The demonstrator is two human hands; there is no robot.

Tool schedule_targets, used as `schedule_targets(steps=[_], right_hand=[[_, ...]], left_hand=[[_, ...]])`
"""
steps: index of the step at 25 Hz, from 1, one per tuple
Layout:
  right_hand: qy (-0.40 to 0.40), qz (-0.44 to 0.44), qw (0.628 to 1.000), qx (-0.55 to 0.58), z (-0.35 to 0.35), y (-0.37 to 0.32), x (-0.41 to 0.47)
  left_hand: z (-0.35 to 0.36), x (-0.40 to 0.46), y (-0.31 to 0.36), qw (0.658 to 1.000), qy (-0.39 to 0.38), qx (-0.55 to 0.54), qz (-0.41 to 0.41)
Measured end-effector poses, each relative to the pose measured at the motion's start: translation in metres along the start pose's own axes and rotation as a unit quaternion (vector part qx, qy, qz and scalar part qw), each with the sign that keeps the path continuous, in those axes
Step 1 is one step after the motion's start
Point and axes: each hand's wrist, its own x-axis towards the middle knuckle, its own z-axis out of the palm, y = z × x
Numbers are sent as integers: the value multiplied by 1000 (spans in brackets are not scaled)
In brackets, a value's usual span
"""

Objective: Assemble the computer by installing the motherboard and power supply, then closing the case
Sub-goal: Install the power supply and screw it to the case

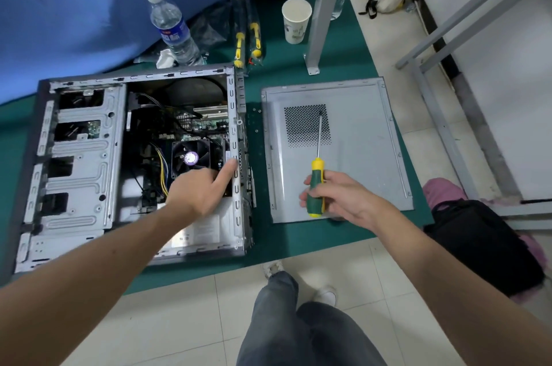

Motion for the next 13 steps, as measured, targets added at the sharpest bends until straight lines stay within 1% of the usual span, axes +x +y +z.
schedule_targets(steps=[1,3,5,8,10,13], right_hand=[[30,-12,999,-42,11,-10,16],[90,-53,987,-121,30,-30,47],[149,-74,976,-141,46,-45,79],[235,-85,955,-156,62,-57,124],[256,-82,942,-201,73,-61,150],[277,-65,913,-293,83,-65,174]], left_hand=[[-1,5,1,1000,-11,-4,1],[0,7,4,1000,-2,0,23],[2,7,2,999,5,-2,37],[1,10,1,999,-15,1,48],[2,11,0,999,-14,11,43],[5,11,-1,999,-9,11,43]])
